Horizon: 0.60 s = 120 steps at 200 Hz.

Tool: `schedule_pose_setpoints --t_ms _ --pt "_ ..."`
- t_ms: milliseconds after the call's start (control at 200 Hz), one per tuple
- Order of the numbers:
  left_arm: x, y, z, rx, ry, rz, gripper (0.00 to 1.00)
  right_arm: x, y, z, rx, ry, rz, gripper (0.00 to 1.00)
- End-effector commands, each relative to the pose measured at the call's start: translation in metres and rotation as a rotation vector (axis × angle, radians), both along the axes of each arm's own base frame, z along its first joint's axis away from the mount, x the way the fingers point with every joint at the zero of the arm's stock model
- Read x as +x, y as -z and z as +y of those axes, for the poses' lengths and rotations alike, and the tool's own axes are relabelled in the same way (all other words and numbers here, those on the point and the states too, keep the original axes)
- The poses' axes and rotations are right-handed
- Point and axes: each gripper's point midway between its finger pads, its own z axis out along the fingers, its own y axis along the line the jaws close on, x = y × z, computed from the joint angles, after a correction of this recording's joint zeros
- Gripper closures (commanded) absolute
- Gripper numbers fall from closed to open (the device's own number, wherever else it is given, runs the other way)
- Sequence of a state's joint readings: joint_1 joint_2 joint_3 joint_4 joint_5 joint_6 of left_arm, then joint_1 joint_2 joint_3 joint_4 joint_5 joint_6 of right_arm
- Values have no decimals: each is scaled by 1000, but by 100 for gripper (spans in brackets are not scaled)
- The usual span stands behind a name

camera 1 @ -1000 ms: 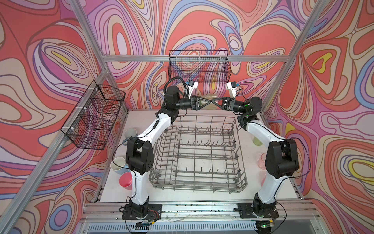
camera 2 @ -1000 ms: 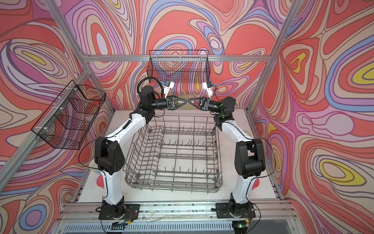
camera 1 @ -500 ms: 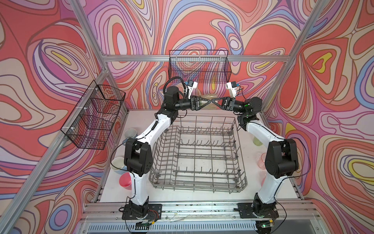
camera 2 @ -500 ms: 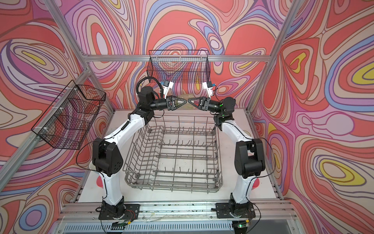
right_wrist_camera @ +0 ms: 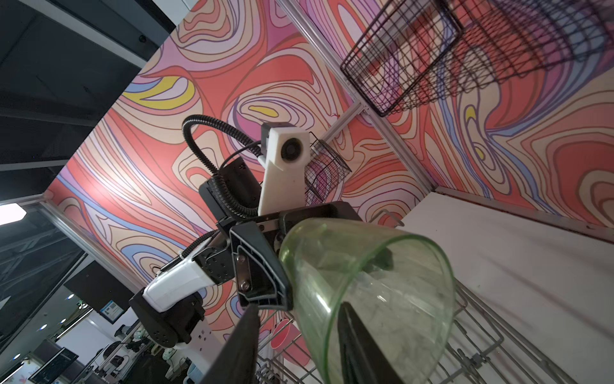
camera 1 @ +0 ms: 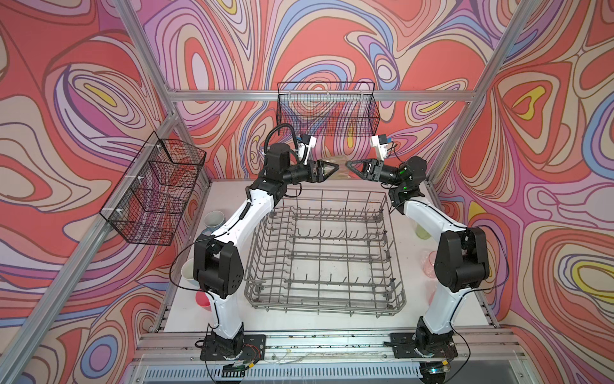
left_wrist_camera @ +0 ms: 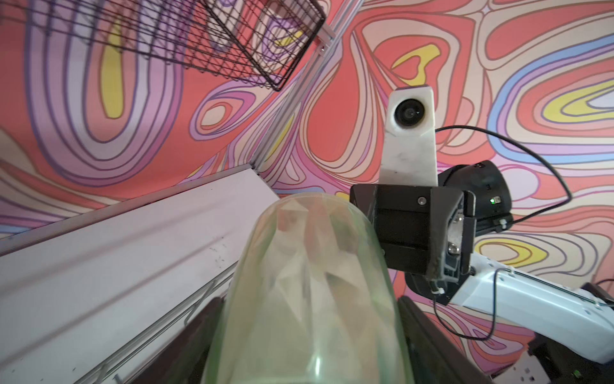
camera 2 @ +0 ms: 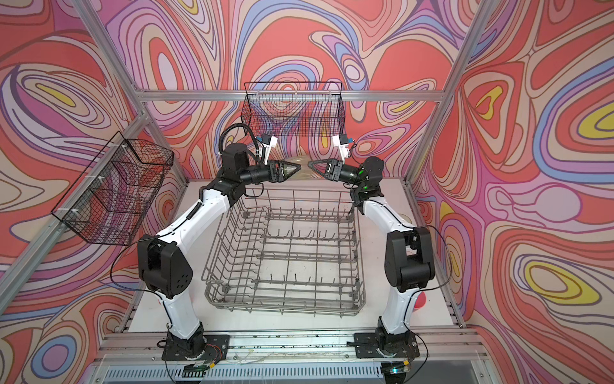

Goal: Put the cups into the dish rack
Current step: 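Grasp the glass with the left gripper and release the right gripper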

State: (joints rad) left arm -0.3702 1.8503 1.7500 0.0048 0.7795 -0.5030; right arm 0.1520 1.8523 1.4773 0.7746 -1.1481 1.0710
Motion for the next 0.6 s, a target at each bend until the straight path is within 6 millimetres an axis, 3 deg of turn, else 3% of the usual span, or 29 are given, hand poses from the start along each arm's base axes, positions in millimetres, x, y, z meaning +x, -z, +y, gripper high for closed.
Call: schedule_pose_setpoints --t_ms 0,50,65,115,391,596 --pt "1 7 23 89 -105 9 24 6 7 -4 -79 112 -26 58" --pt "1 13 28 127 -135 20 24 14 19 -7 -118 162 -11 58" --pt "0 15 30 137 -142 24 24 10 11 -9 -125 181 -32 58" --pt "0 21 36 171 -172 39 24 15 16 -14 -165 243 -25 57" --pt "-8 55 72 389 -312 120 24 35 62 -54 -396 555 44 55" --pt "-17 79 84 635 -363 122 24 39 97 -83 -545 709 112 55"
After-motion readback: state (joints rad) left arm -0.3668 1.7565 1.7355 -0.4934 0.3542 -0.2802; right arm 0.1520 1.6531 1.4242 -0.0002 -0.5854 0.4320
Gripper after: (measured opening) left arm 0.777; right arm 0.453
